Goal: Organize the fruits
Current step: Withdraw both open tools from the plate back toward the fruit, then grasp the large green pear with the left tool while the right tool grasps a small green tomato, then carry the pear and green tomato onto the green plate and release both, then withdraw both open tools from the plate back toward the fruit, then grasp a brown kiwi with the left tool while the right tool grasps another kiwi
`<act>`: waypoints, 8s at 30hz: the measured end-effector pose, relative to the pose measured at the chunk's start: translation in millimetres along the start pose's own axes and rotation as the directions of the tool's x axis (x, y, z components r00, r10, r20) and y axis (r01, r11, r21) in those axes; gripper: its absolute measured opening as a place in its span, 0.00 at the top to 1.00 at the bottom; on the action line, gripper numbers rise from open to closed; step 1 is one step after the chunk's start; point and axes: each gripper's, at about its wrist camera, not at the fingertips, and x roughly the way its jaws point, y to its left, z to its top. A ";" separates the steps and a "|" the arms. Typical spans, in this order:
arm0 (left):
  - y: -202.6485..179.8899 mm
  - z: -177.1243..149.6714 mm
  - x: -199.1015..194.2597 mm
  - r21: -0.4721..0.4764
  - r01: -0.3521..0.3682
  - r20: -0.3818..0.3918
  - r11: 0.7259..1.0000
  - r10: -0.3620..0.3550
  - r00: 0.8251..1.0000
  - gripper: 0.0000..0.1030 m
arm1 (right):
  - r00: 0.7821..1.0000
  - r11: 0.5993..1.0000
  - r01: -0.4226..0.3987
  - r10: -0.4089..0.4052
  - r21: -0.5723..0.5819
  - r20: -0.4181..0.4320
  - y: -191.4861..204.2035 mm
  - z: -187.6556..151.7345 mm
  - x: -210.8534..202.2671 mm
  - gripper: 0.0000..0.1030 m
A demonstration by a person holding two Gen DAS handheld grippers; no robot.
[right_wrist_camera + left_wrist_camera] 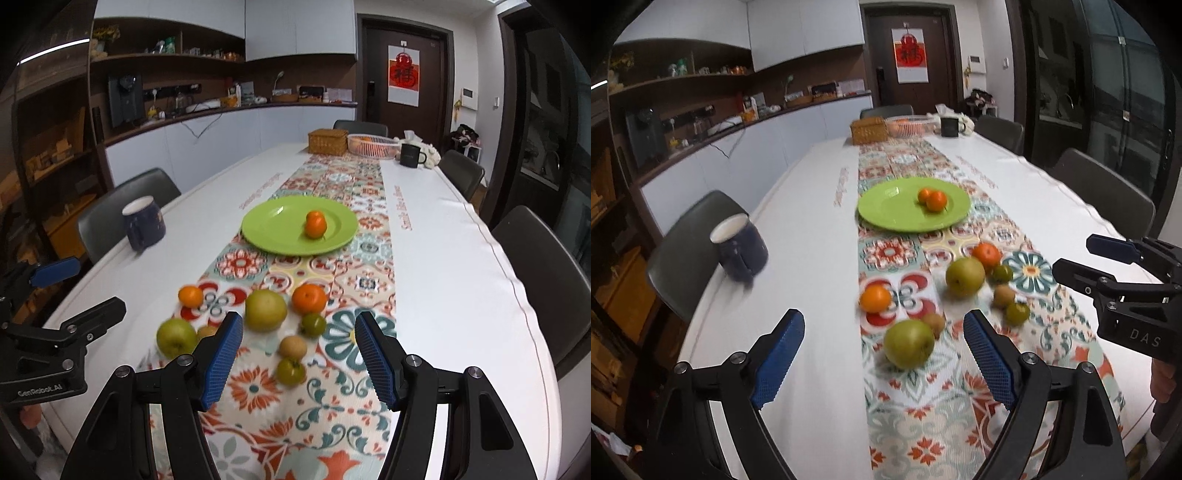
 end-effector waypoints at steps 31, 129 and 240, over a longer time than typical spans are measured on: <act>-6.6 -26.0 85.0 0.000 0.122 -0.170 0.992 -0.121 0.978 0.36 | 0.974 0.999 -0.052 0.054 0.015 -0.220 1.2 -39.9 80.2 0.56; 17.5 145.8 237.3 -0.024 0.188 -0.164 0.982 -0.189 0.968 0.49 | 0.985 0.990 -0.130 0.122 -0.062 -0.120 -20.9 112.3 215.3 0.70; -17.2 -18.4 117.6 -0.072 0.172 -0.273 0.983 -0.185 0.944 0.72 | 0.973 0.995 -0.084 0.071 -0.051 -0.222 1.2 -26.7 114.2 0.70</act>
